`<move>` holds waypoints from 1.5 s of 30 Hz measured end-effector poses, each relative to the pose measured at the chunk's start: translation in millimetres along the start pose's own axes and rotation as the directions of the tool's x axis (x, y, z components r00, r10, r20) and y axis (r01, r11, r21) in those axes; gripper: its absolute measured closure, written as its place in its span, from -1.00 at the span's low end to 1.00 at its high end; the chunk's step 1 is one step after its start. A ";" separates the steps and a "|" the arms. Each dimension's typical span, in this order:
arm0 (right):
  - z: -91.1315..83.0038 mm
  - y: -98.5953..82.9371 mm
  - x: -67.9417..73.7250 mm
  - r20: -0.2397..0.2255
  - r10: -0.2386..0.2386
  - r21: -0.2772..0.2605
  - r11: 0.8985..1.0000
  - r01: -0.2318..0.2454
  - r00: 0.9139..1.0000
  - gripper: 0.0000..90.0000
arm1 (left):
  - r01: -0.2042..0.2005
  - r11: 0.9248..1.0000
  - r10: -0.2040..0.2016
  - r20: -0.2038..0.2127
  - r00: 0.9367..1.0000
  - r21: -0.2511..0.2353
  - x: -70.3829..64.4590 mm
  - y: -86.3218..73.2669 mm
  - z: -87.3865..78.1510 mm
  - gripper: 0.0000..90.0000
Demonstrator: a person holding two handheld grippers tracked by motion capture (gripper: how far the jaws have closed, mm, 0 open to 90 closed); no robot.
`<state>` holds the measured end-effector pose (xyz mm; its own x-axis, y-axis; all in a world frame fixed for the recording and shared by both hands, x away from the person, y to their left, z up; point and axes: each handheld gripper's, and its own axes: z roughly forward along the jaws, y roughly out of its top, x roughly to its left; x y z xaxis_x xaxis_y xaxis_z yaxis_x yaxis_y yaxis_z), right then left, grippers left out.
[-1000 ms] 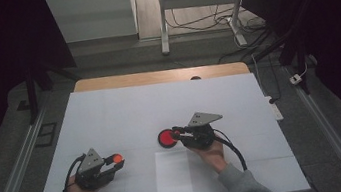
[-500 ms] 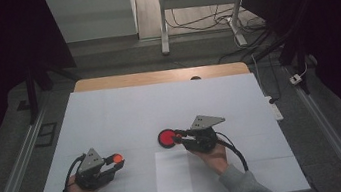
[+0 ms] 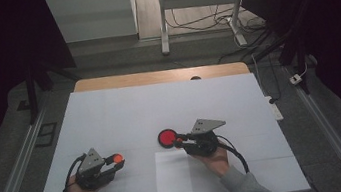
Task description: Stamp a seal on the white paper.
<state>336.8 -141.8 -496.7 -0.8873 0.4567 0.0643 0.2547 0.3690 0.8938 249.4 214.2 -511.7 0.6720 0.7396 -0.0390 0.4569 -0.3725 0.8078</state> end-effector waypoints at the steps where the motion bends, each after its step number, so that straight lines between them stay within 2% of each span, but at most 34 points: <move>1: -0.4 -0.1 0.2 0.000 -0.003 0.005 1.000 0.003 1.000 0.60 | 0.000 1.000 0.000 0.000 1.000 0.001 0.0 0.0 0.1 0.44; 12: -0.9 -4.8 8.6 -0.024 -0.008 0.011 1.000 0.009 1.000 0.60 | 0.000 1.000 0.000 0.002 1.000 0.000 0.1 0.0 0.0 0.44; 18: -1.6 -8.9 18.3 -0.051 -0.029 0.035 0.999 0.031 0.998 0.60 | -0.001 1.000 0.001 0.002 1.000 0.001 0.2 0.0 0.4 0.44; 31: 3.3 -17.7 32.8 -0.098 -0.040 0.070 0.996 0.047 0.994 0.60 | -0.001 1.000 0.001 0.003 1.000 0.003 0.5 0.0 0.6 0.44; 45: 7.9 -20.8 39.0 -0.122 -0.055 0.091 0.994 0.066 0.991 0.60 | -0.002 1.000 0.002 0.001 1.000 0.005 0.5 0.1 1.0 0.44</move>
<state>300.0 -125.3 -516.2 -0.9402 0.3335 0.0689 0.2293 0.4702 0.8522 250.4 214.0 -512.3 0.6738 0.7380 -0.0379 0.4585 -0.3773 0.8046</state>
